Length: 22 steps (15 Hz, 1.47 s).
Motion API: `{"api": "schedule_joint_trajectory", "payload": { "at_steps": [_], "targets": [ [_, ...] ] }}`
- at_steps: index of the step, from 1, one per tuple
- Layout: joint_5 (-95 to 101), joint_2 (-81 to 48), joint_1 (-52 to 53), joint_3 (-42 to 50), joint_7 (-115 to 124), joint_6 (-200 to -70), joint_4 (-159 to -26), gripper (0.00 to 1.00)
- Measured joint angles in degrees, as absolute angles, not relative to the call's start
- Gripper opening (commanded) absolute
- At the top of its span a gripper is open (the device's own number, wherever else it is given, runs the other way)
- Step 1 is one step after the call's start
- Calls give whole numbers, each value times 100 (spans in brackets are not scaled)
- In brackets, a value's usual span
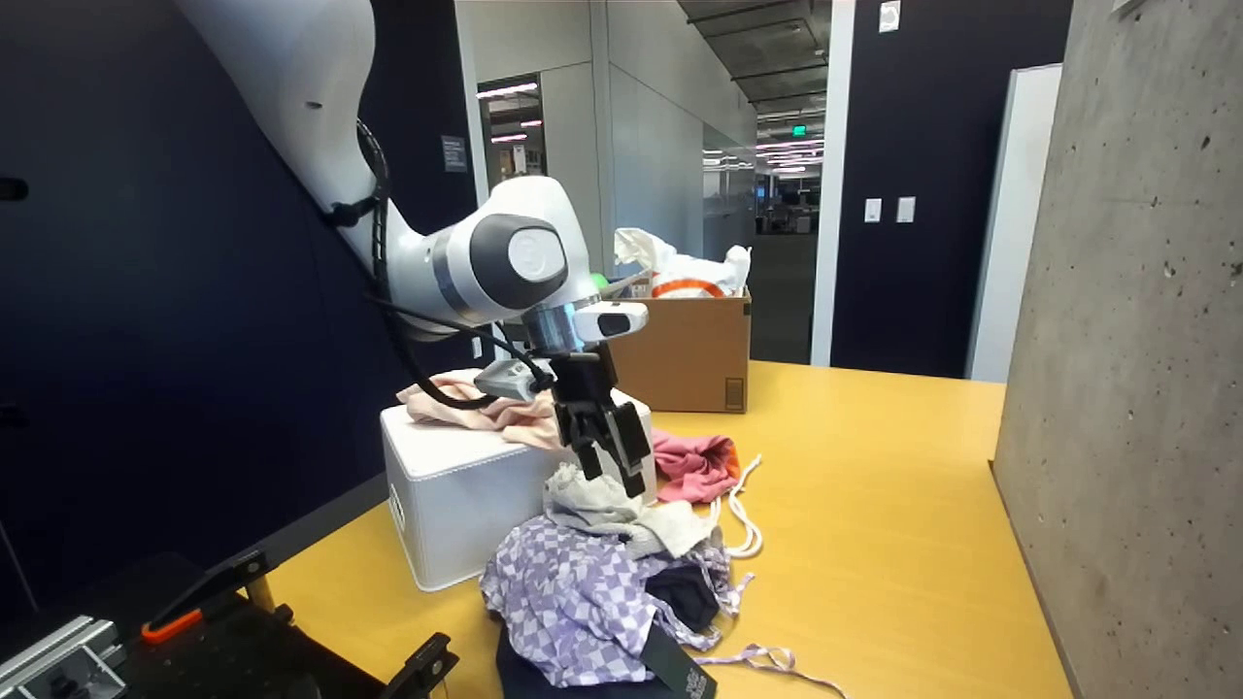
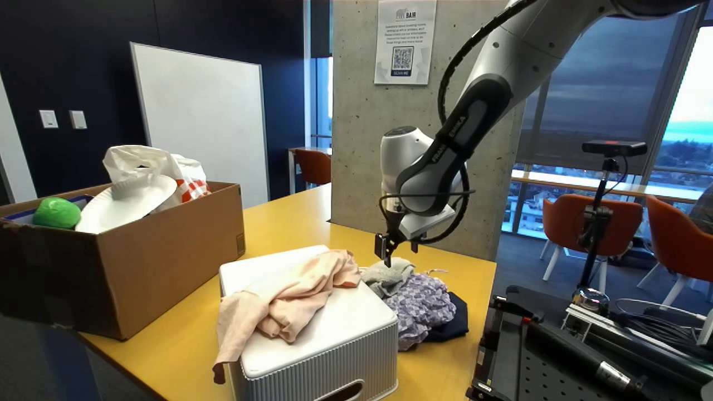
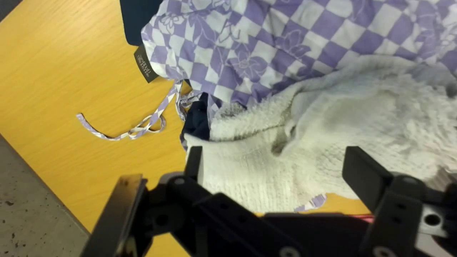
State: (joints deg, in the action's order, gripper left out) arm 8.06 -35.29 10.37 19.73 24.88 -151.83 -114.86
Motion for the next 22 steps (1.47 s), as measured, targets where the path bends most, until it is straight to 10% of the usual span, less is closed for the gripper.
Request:
{"api": "schedule_joint_trajectory", "payload": {
  "at_steps": [22],
  "targets": [
    [2875, -3271, 2082, 1504, 3098, -15158, -11304, 100]
  ]
}}
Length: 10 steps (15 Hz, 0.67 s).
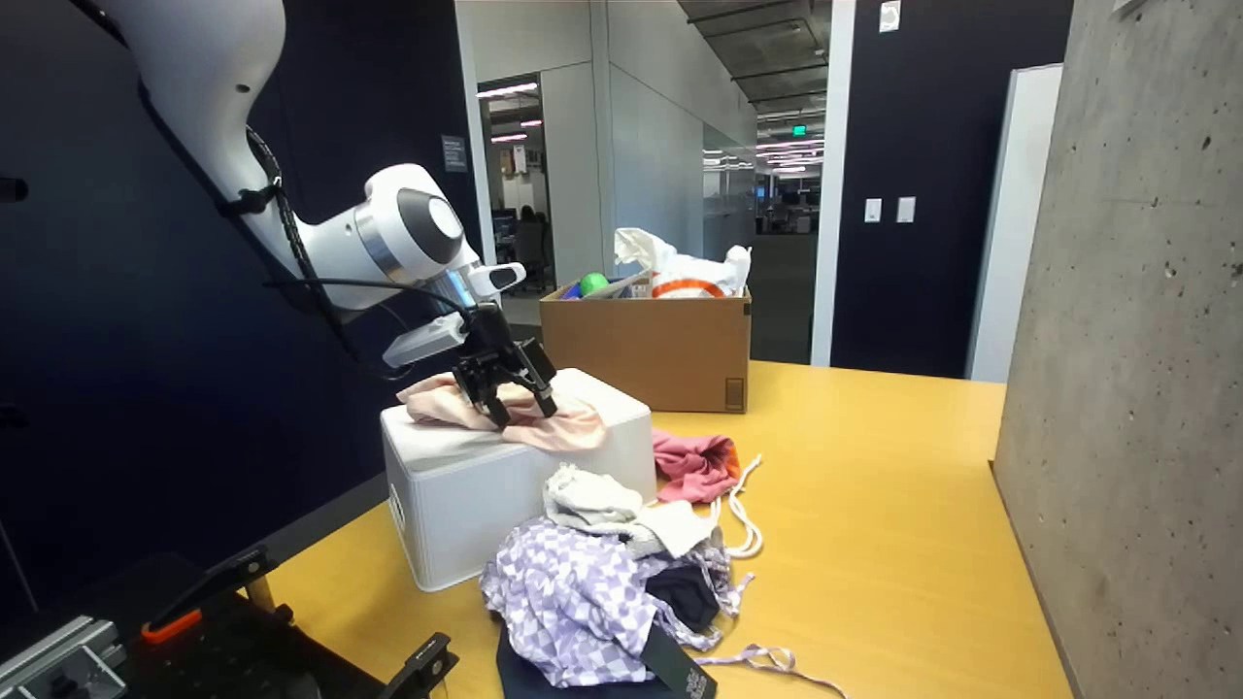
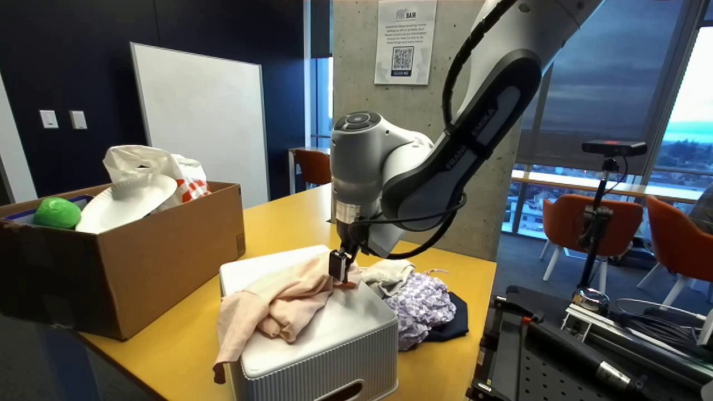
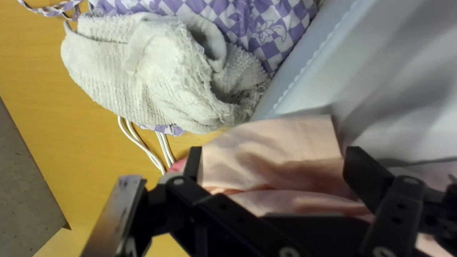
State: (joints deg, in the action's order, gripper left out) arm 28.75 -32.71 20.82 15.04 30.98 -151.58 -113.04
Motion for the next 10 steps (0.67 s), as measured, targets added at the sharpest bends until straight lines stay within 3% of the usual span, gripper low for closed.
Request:
{"api": "schedule_joint_trajectory", "payload": {
  "at_steps": [8, 9, 10],
  "targets": [
    [2873, -3634, 2113, 1487, 3097, -14843, -10862, 98],
    [2873, -3665, 2114, 1480, 3097, -14803, -10829, 74],
    [2873, -3691, 2114, 1471, 3094, -14769, -10801, 73]
  ]
}}
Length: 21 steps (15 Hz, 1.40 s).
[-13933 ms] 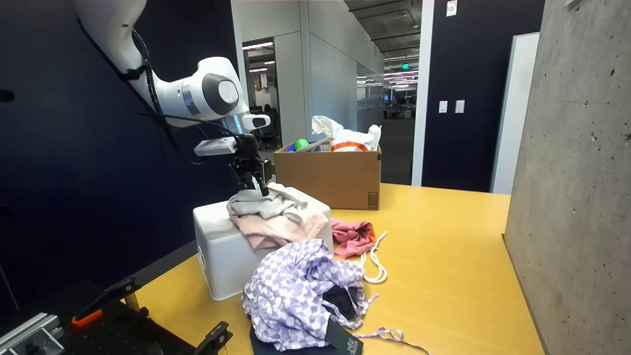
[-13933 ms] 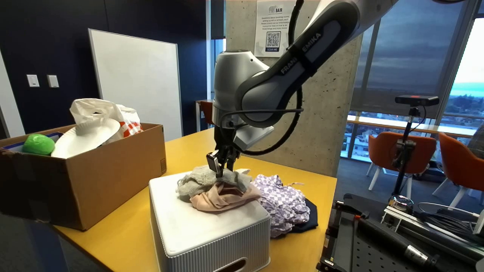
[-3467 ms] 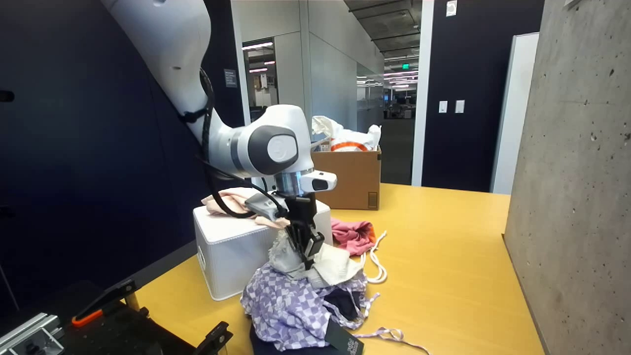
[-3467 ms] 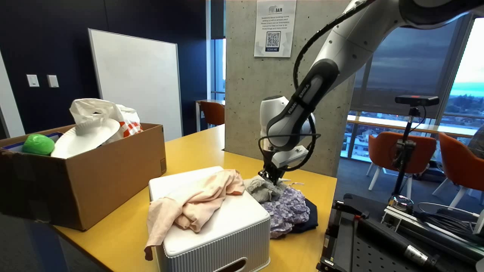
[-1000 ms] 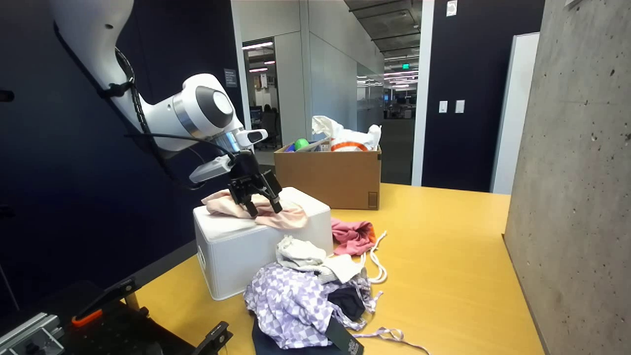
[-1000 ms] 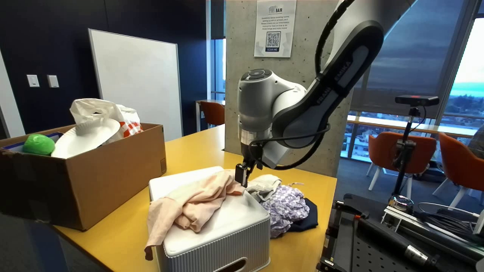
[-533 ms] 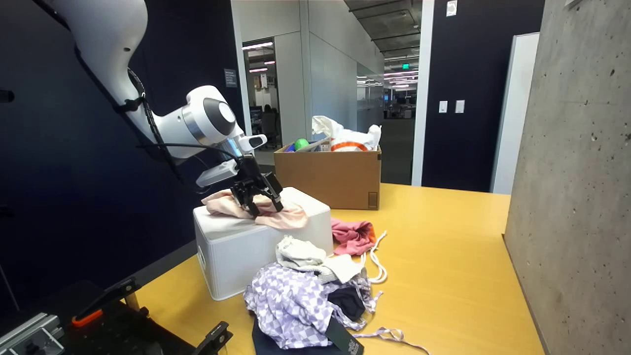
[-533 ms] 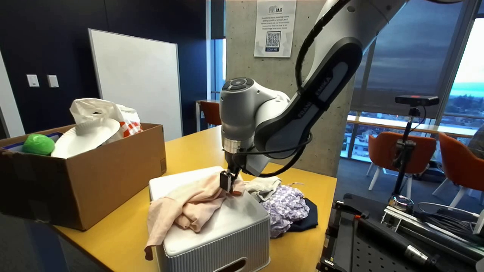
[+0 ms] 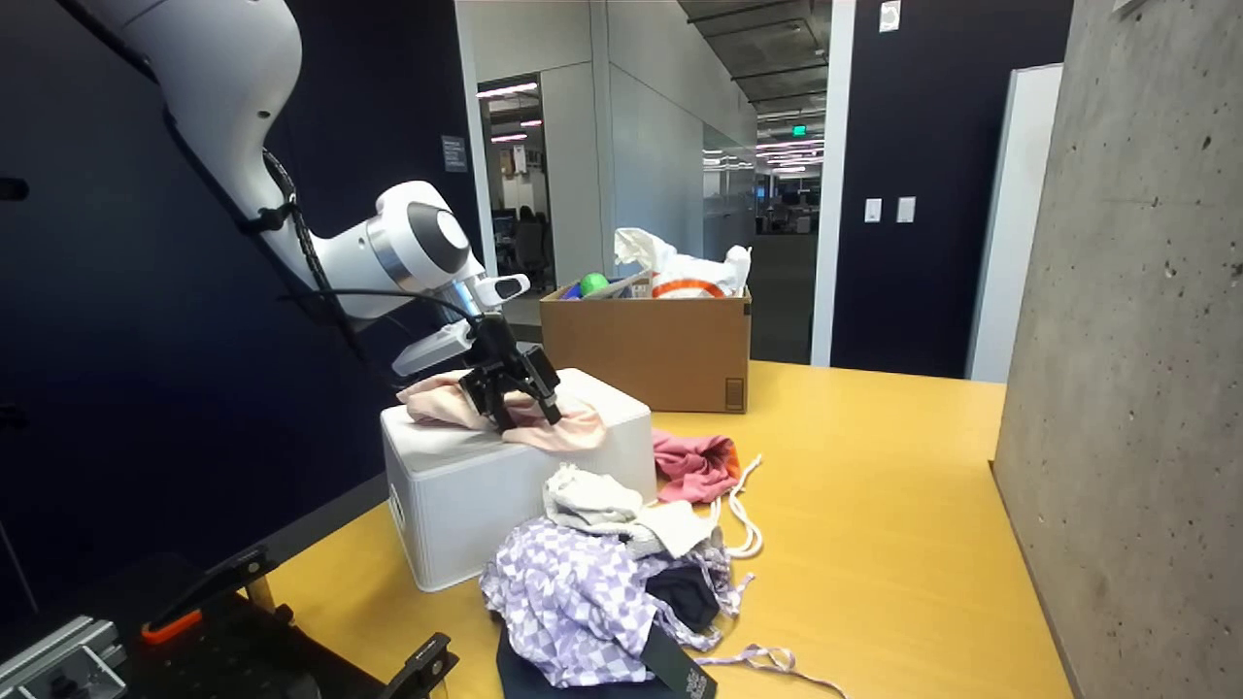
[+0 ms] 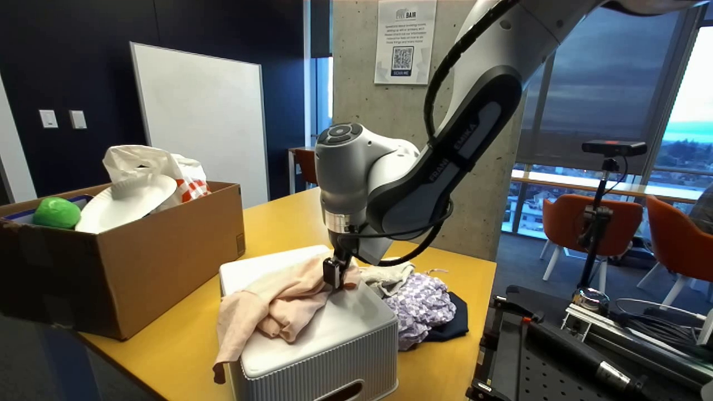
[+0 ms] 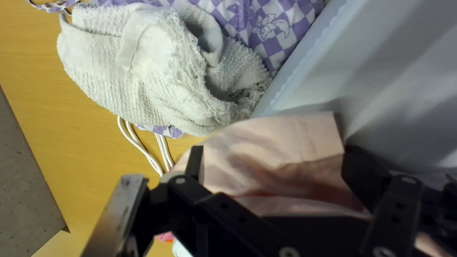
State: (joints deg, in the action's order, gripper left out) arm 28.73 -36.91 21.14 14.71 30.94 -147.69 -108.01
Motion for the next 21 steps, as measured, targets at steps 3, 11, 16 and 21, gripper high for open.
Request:
{"api": "schedule_joint_trajectory", "payload": {
  "at_steps": [3, 11, 16, 21],
  "targets": [
    [2873, -3757, 2114, 1433, 3093, -14700, -10701, 53],
    [2870, -3806, 2113, 1396, 3093, -14683, -10625, 0],
    [2887, -3767, 2204, 1431, 3140, -14624, -10625, 1],
    [3066, -3339, 2339, 1532, 3348, -14342, -10646, 1]
  ]
}}
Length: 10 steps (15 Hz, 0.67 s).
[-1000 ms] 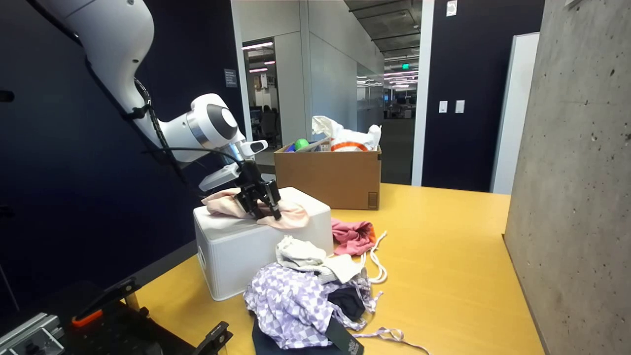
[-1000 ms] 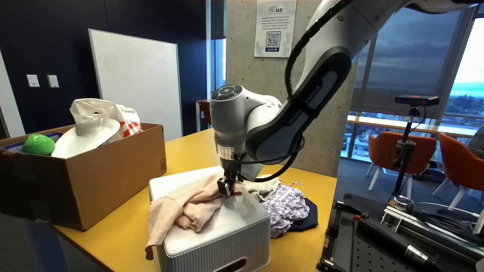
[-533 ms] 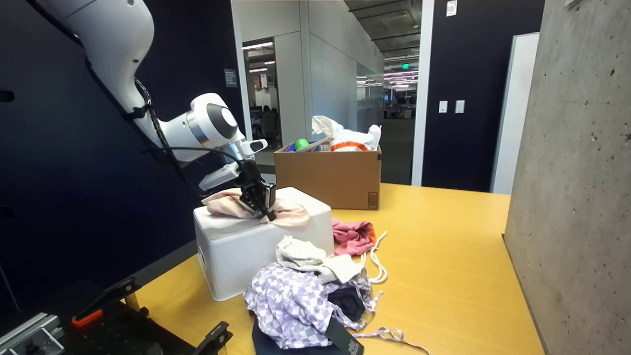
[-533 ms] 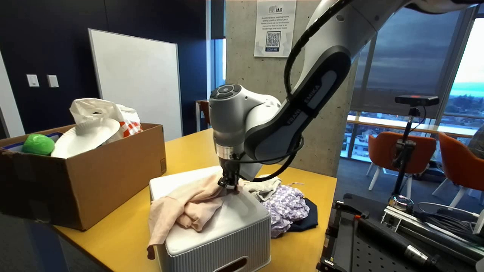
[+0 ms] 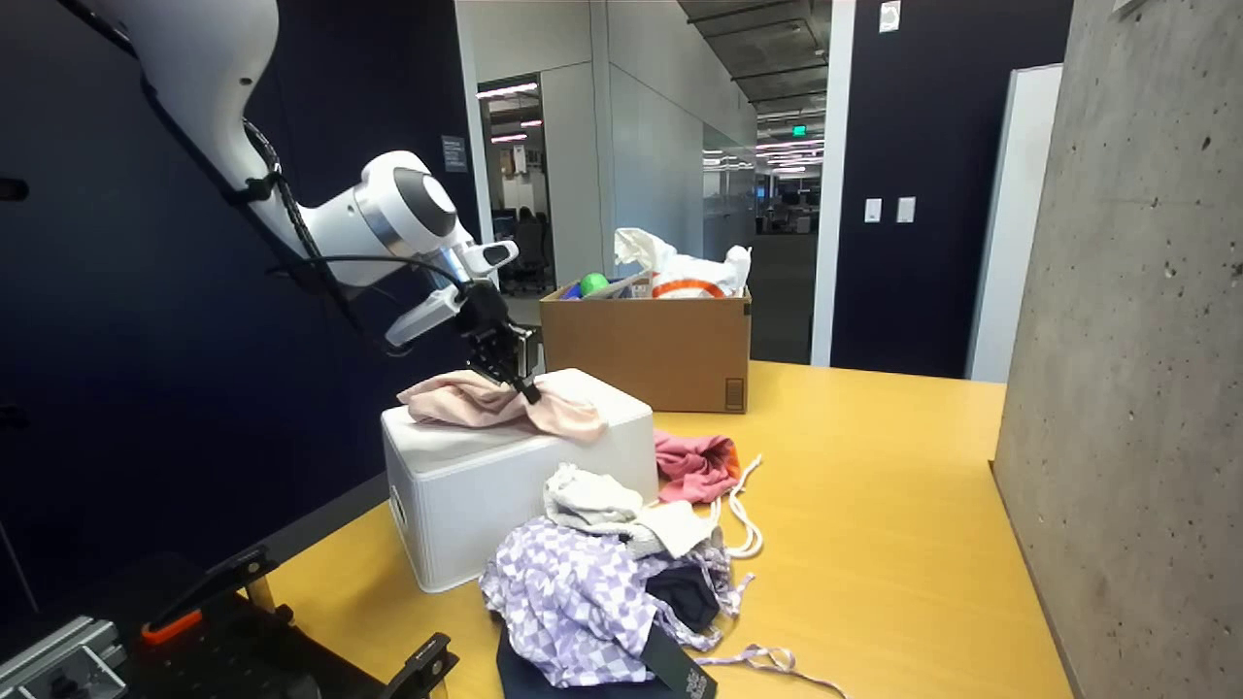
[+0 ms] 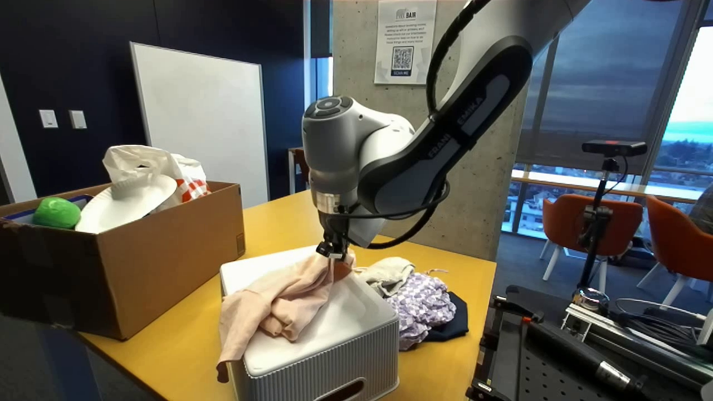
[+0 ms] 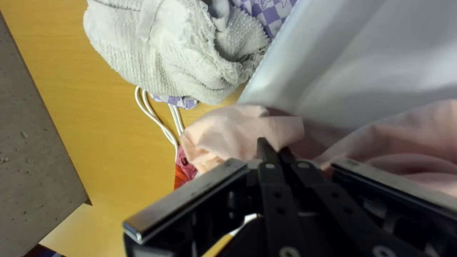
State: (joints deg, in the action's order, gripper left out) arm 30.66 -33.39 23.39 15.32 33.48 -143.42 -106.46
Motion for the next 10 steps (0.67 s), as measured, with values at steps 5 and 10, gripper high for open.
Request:
{"api": "schedule_joint_trajectory", "payload": {
  "at_steps": [5, 10],
  "targets": [
    [3280, -2741, 2341, 1449, 3462, -14043, -10617, 1],
    [3366, -2345, 2192, 1403, 3701, -13829, -10397, 1]
  ]
}}
